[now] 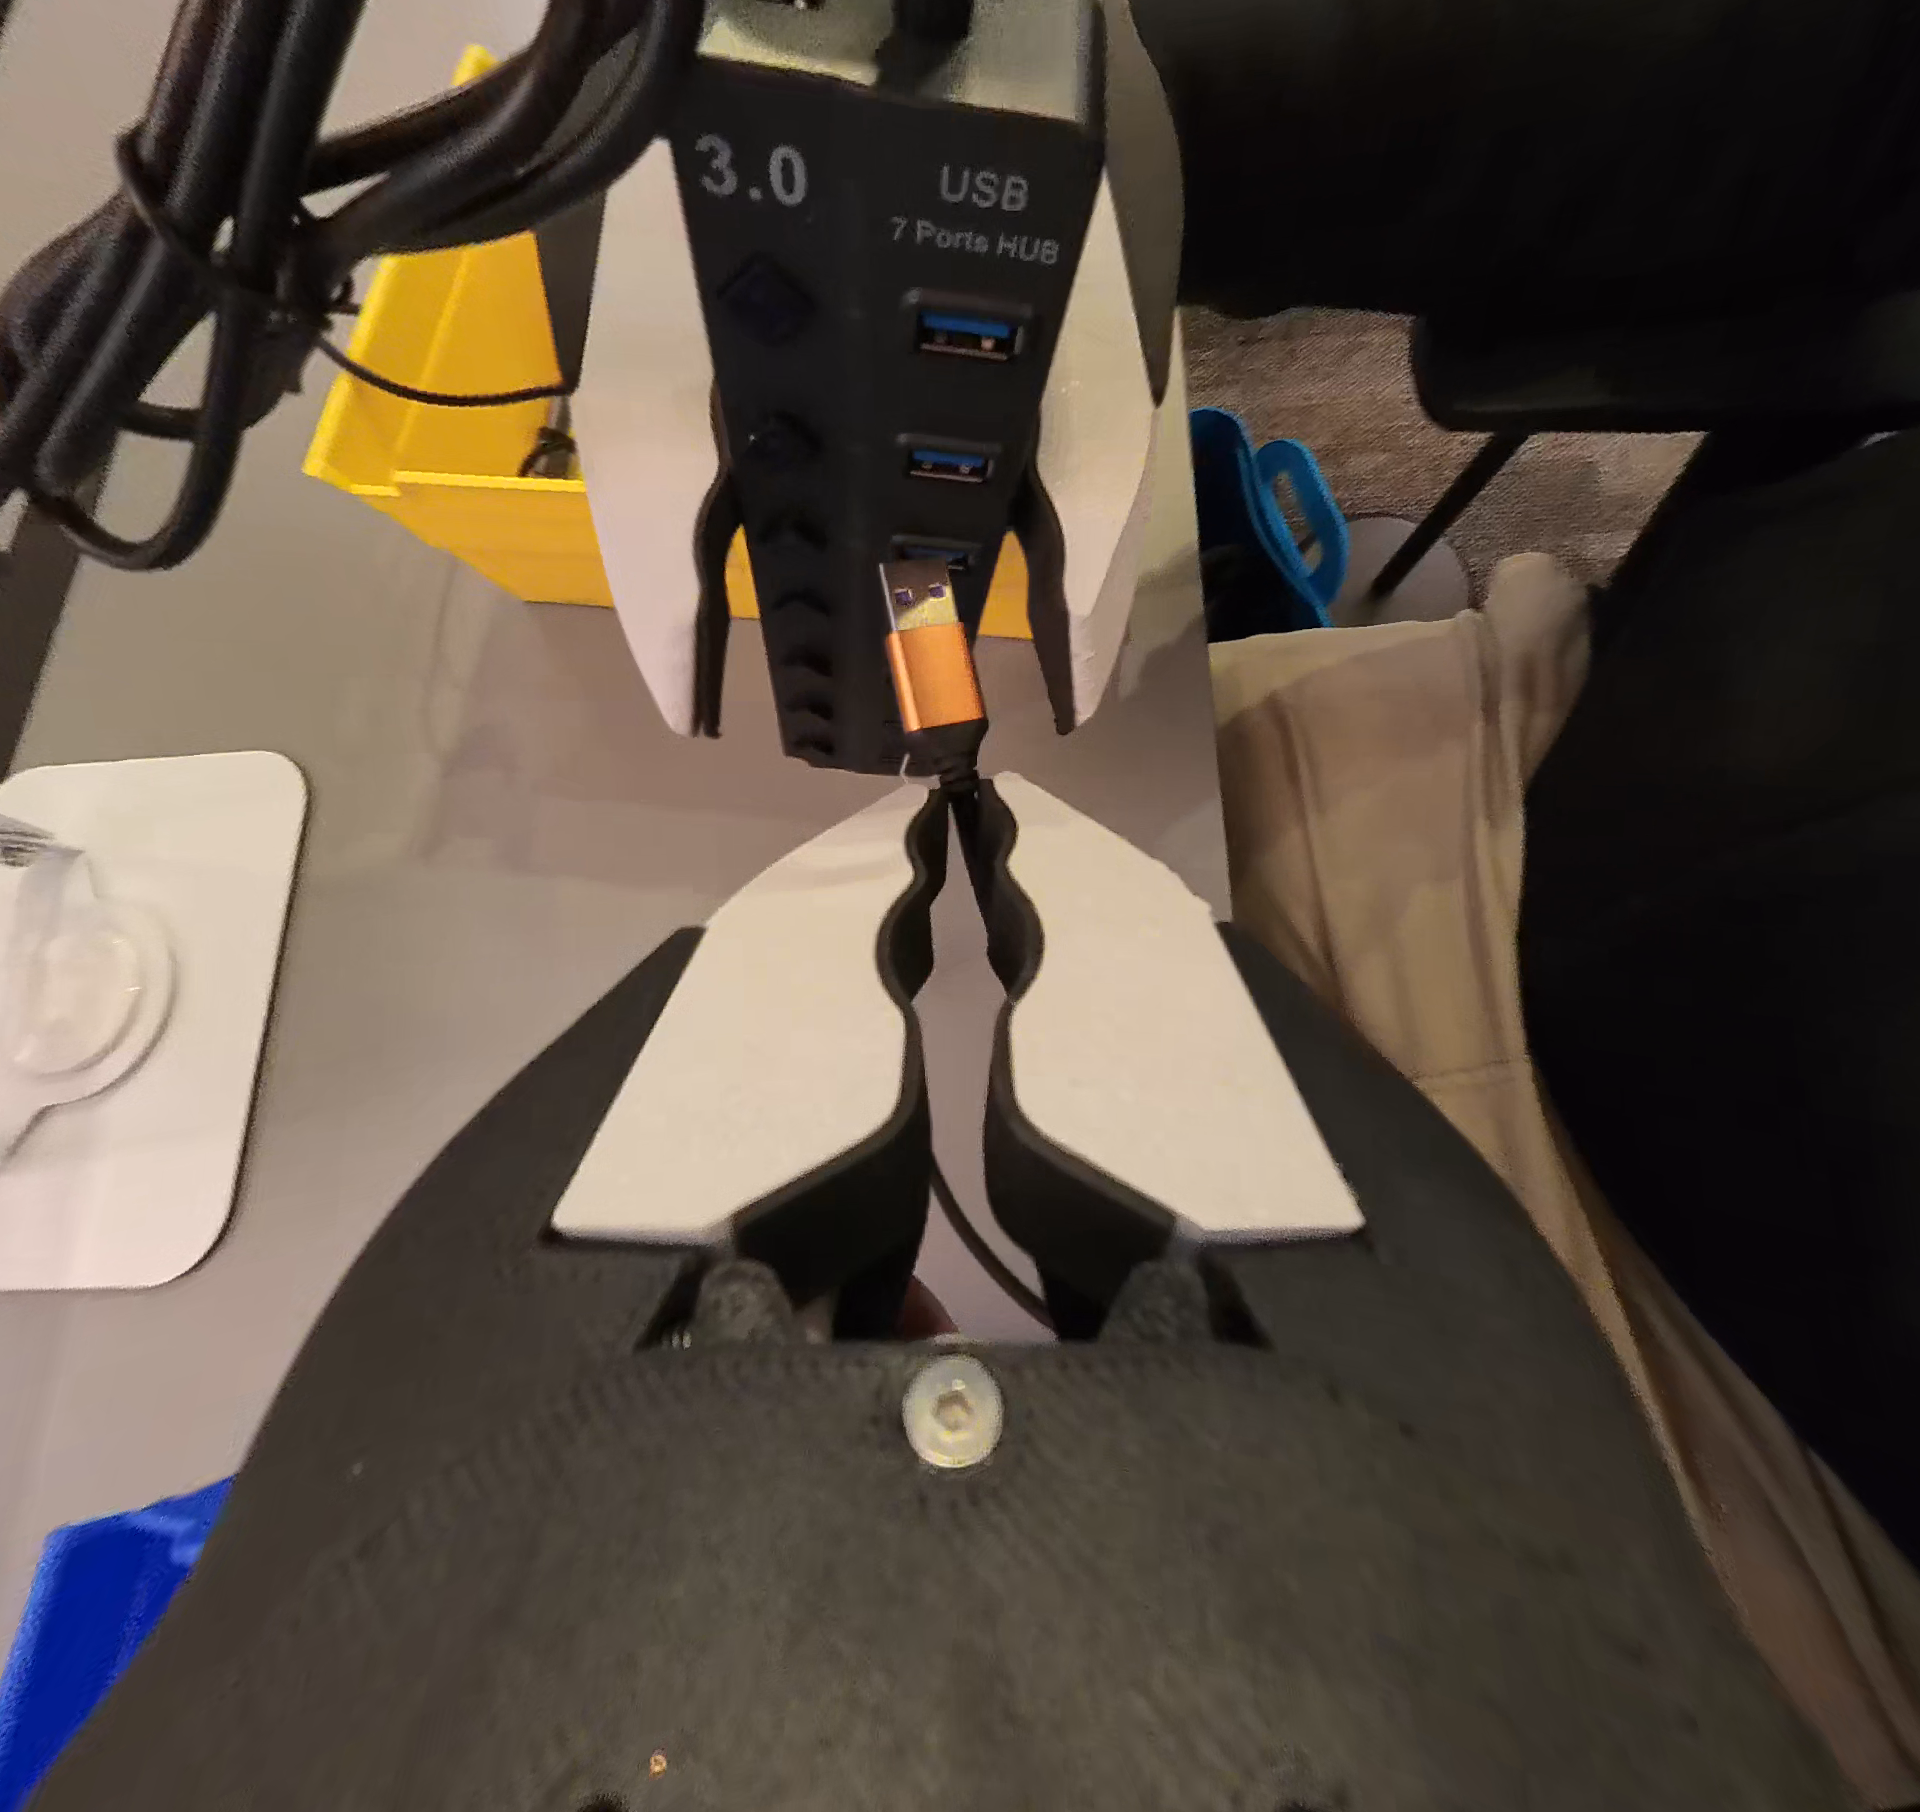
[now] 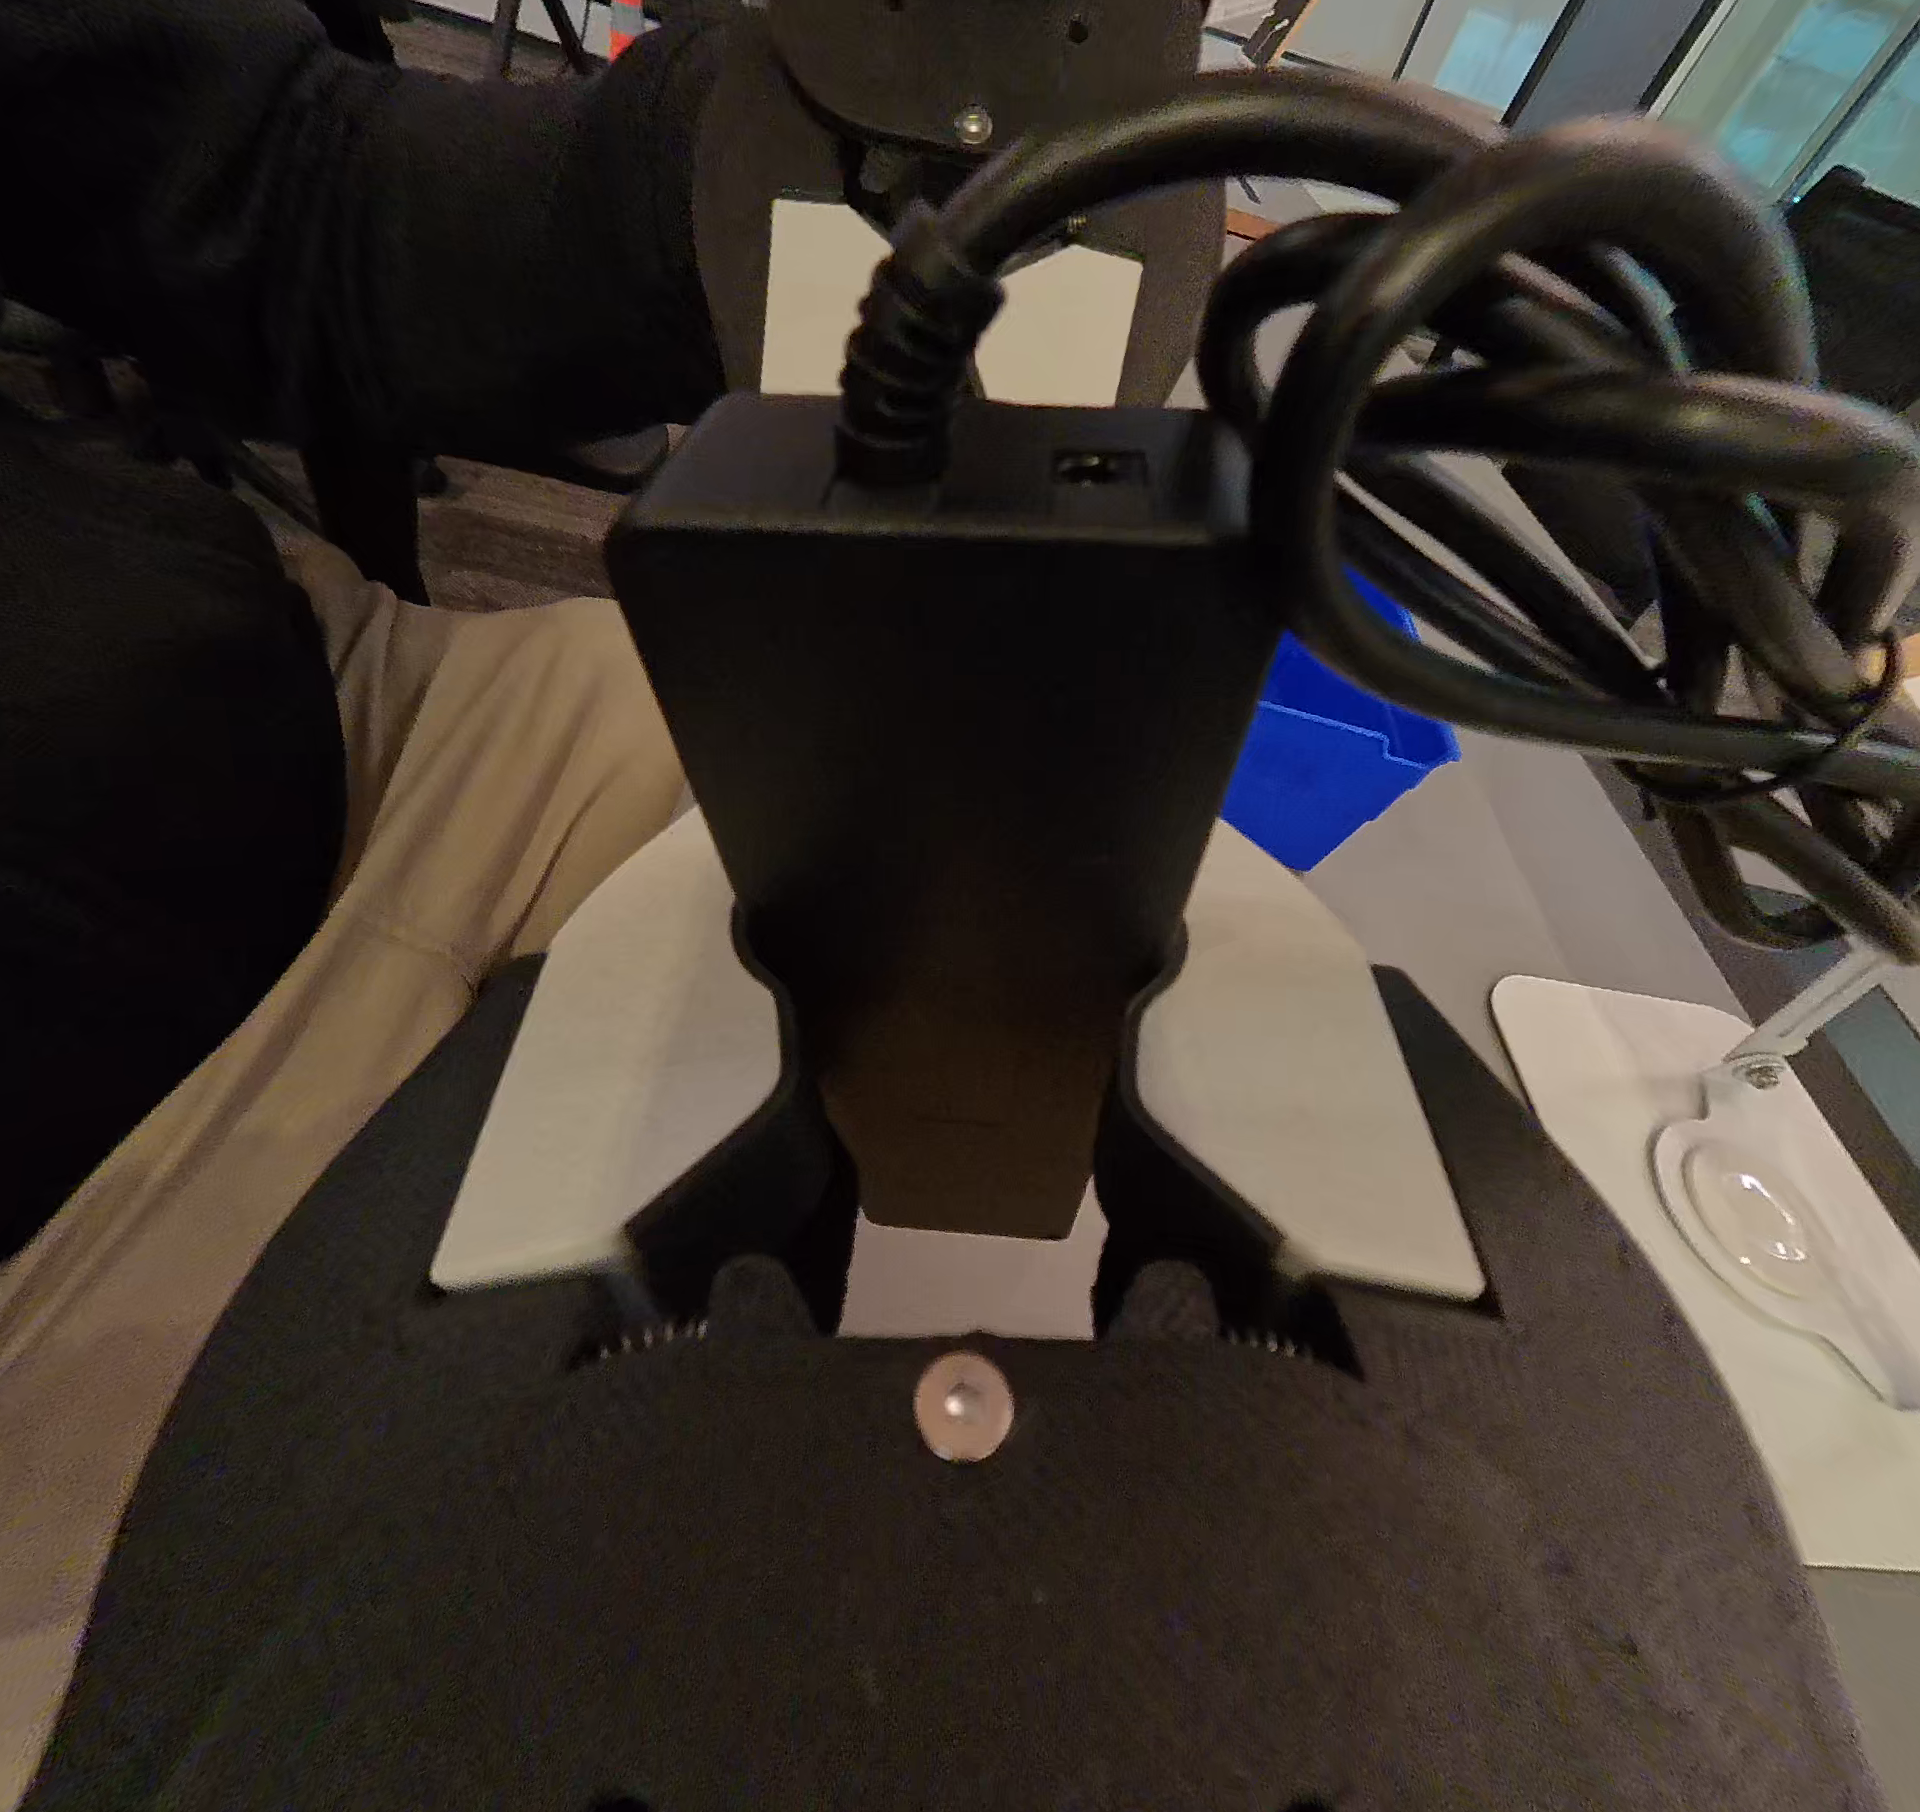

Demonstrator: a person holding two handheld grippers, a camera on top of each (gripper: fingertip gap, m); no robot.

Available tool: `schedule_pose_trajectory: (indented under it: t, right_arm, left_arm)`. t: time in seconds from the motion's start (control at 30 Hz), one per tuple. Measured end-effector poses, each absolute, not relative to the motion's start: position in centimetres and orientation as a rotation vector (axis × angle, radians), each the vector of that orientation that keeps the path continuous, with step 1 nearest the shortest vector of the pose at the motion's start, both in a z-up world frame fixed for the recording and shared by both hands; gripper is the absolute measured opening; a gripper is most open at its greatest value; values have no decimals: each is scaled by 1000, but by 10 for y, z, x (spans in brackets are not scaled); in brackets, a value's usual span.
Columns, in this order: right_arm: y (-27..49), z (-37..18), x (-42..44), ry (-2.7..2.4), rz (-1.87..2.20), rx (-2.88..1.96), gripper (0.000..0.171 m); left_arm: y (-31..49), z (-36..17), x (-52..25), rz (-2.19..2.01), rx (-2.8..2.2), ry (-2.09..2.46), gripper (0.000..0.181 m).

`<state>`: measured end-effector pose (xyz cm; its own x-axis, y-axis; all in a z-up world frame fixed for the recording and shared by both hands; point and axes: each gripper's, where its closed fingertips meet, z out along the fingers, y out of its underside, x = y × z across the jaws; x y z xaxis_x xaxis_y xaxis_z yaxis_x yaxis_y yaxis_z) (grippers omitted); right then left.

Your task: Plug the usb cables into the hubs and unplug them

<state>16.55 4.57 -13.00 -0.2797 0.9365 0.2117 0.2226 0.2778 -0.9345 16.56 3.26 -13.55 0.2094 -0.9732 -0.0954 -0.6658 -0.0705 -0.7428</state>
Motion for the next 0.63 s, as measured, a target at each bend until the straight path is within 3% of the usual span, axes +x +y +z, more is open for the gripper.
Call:
schedule_pose_trajectory:
  t: [0.03,0.63]
  right_arm:
    - [46,-131,165,-1707,1045,-1062,65]
    - [30,-142,167,-1838,988,-958,65]
  left_arm:
    - [31,-137,166,-599,-1816,1530,5]
    - [22,-146,168,-616,-1825,1609,5]
